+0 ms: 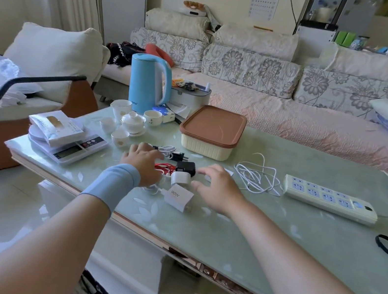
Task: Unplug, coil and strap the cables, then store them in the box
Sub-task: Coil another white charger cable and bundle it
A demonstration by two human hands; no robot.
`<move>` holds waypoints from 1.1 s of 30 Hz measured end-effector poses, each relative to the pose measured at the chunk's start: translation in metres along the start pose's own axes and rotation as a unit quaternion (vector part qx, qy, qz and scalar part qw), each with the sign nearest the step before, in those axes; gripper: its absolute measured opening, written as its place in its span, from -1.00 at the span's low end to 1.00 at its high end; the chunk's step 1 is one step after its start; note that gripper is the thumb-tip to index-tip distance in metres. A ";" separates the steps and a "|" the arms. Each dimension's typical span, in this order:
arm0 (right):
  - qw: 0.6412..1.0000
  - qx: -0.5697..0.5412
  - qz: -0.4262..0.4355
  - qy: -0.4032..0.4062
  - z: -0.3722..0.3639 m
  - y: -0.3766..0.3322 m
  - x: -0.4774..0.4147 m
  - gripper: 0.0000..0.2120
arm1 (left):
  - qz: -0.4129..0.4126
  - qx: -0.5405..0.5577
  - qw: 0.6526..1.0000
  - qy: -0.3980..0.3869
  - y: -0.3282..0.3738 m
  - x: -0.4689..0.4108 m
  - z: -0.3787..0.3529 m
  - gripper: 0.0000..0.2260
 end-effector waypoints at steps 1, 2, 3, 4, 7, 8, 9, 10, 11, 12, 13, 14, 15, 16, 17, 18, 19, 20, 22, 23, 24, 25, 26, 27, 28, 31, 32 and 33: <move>1.000 -0.002 -0.016 0.014 0.009 0.008 -0.002 -0.59 | -0.025 0.036 0.999 0.017 0.015 -0.001 0.004 -0.56; 0.999 0.004 -0.032 0.022 0.016 0.017 -0.004 -0.62 | -0.055 0.070 0.996 0.029 0.031 -0.002 0.007 -0.58; 0.999 0.017 -0.044 0.023 0.021 0.025 -0.005 -0.62 | -0.085 0.097 0.991 0.037 0.048 -0.003 0.008 -0.60; 0.998 0.038 -0.054 0.018 0.024 0.034 -0.006 -0.60 | -0.109 0.118 0.986 0.042 0.065 -0.004 0.009 -0.61; 0.989 0.121 -0.074 -0.025 0.028 0.057 -0.006 -0.55 | -0.141 0.143 0.979 0.031 0.106 -0.018 0.000 -0.58; 0.985 0.145 -0.085 -0.043 0.028 0.065 -0.004 -0.54 | -0.146 0.134 0.980 0.018 0.117 -0.025 -0.007 -0.56; 0.979 0.169 -0.096 -0.061 0.029 0.073 -0.002 -0.54 | -0.151 0.115 0.982 0.002 0.128 -0.030 -0.015 -0.53; 0.973 0.191 -0.101 -0.076 0.030 0.080 0.000 -0.55 | -0.156 0.090 0.984 -0.019 0.138 -0.035 -0.025 -0.50; 0.969 0.210 -0.100 -0.087 0.031 0.084 0.003 -0.56 | -0.160 0.063 0.984 -0.041 0.146 -0.038 -0.035 -0.46; 0.965 0.224 -0.093 -0.094 0.032 0.087 0.005 -0.56 | -0.164 0.036 0.984 -0.066 0.154 -0.041 -0.046 -0.44; 0.963 0.236 -0.086 -0.100 0.034 0.089 0.008 -0.54 | -0.167 0.006 0.981 -0.097 0.161 -0.042 -0.058 -0.41; 0.962 0.239 -0.080 -0.106 0.037 0.091 0.011 -0.52 | -0.170 -0.029 0.977 -0.126 0.168 -0.042 -0.068 -0.39; 0.964 0.230 -0.077 -0.109 0.042 0.092 0.015 -0.50 | -0.174 -0.065 0.972 -0.146 0.174 -0.042 -0.076 -0.38; 0.967 0.214 -0.076 -0.111 0.047 0.093 0.018 -0.50 | -0.177 -0.095 0.967 -0.156 0.179 -0.042 -0.080 -0.38; 0.971 0.202 -0.071 -0.109 0.052 0.095 0.023 -0.51 | -0.180 -0.113 0.965 -0.156 0.184 -0.042 -0.080 -0.40; 0.974 0.194 -0.057 -0.100 0.058 0.096 0.026 -0.52 | -0.185 -0.125 0.963 -0.149 0.189 -0.042 -0.078 -0.45; 0.976 0.196 -0.040 -0.087 0.063 0.095 0.030 -0.53 | -0.194 -0.133 0.962 -0.139 0.193 -0.041 -0.074 -0.52; 0.976 0.200 -0.029 -0.079 0.068 0.096 0.034 -0.53 | -0.207 -0.136 0.961 -0.127 0.198 -0.039 -0.072 -0.61; 0.980 0.177 -0.039 -0.077 0.074 0.103 0.044 -0.51 | -0.229 -0.113 0.960 -0.112 0.208 -0.034 -0.070 -0.75; 0.983 0.161 -0.046 -0.076 0.076 0.108 0.048 -0.51 | -0.236 -0.089 0.962 -0.109 0.211 -0.031 -0.070 -0.80; 0.984 0.152 -0.050 -0.073 0.080 0.112 0.052 -0.51 | -0.240 -0.066 0.962 -0.110 0.215 -0.028 -0.070 -0.82; 0.985 0.154 -0.046 -0.069 0.083 0.115 0.056 -0.51 | -0.241 -0.053 0.962 -0.117 0.218 -0.024 -0.071 -0.83; 0.983 0.163 -0.041 -0.066 0.087 0.118 0.060 -0.52 | -0.241 -0.050 0.961 -0.125 0.223 -0.019 -0.071 -0.82; 0.982 0.180 -0.033 -0.055 0.093 0.120 0.065 -0.52 | -0.238 -0.055 0.960 -0.134 0.227 -0.014 -0.070 -0.81; 0.979 0.198 -0.023 -0.036 0.099 0.122 0.070 -0.53 | -0.232 -0.061 0.960 -0.145 0.232 -0.007 -0.069 -0.79; 0.986 0.152 -0.057 0.029 0.120 0.136 0.086 -0.55 | -0.207 -0.060 0.959 -0.183 0.249 0.011 -0.070 -0.71; 0.989 0.116 -0.072 0.049 0.125 0.142 0.091 -0.57 | -0.203 -0.060 0.958 -0.193 0.255 0.017 -0.070 -0.68; 0.991 0.084 -0.082 0.065 0.129 0.146 0.096 -0.59 | -0.203 -0.061 0.956 -0.202 0.262 0.021 -0.070 -0.63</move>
Point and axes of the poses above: each hand's wrist, its own x-axis away from the middle knuckle, its own z-axis out of the back of the hand, y = z × x, the point moved 7 cm from there along -x, towards the middle knuckle, and after that the axes turned 1 degree about -z, right-handed, at the moved point
